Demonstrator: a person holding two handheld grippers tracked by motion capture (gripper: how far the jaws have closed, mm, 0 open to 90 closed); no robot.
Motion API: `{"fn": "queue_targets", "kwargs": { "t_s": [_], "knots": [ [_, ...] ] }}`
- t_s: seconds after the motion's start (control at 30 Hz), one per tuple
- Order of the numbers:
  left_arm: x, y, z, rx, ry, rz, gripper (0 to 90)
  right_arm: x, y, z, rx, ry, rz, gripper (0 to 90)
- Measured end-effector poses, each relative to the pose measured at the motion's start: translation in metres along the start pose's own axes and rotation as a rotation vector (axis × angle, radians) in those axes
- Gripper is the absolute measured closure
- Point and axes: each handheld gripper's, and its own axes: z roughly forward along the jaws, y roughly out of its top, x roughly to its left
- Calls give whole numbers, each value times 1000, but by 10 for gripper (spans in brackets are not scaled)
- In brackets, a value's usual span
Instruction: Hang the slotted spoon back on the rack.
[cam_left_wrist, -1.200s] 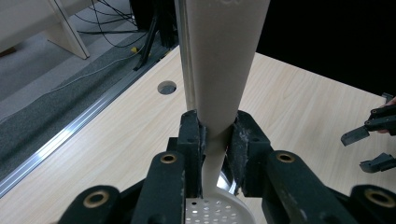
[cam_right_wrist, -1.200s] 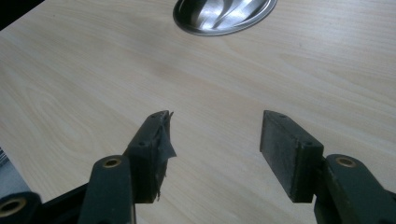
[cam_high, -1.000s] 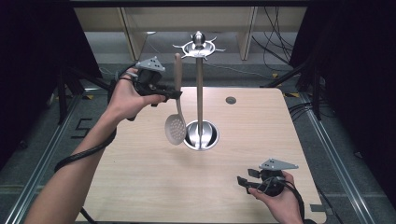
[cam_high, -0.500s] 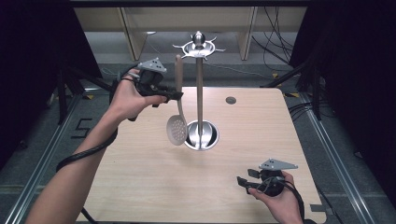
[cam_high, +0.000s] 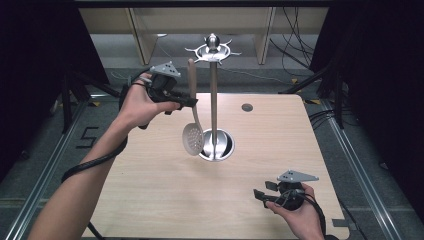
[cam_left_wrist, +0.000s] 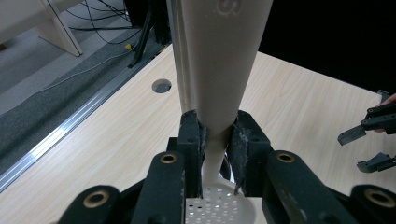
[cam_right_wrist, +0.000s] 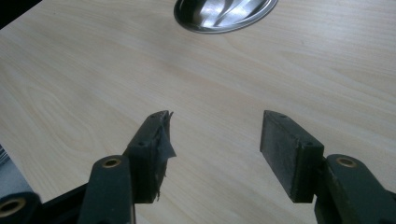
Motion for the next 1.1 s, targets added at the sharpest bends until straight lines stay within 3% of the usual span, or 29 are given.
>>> {"fn": "queue_targets", "kwargs": {
  "t_s": [0.03, 0.07, 0.23, 0.27, 0.33, 0.67, 0.7, 0.77, 0.83, 0.87, 1.1],
  "knots": [
    [0, 0, 0, -1, -1, 0, 747, 1, 0, 0, 2, 5, 7, 434],
    [0, 0, 0, -1, -1, -1, 748, -2, 1, -1, 4, -19, -32, 434],
    [0, 0, -1, -1, 0, -2, 748, -2, 1, -1, 5, -19, -32, 434],
    [0, -1, -1, -2, 1, -2, 747, -2, 0, 1, -2, 6, -26, 434],
    [1, -1, -1, -1, 0, -3, 747, -2, 0, 0, 1, -21, -36, 434],
    [1, 4, -5, 13, 4, -2, 747, -2, 1, -1, 5, -20, -32, 433],
    [1, 5, -4, 16, 4, -2, 748, -2, 0, 1, -3, 5, -27, 434],
    [1, 6, -3, 21, 5, -7, 748, -2, 0, 1, 0, 6, -26, 434],
    [1, 6, -2, 26, 11, -7, 748, 0, 0, 0, -2, -5, -9, 434],
    [1, 7, -2, 26, 14, -8, 748, -2, 1, -1, 5, -19, -34, 434],
    [1, 8, -1, 51, 19, 0, 748, -2, 0, -1, 3, -19, -35, 434]
  ]
}}
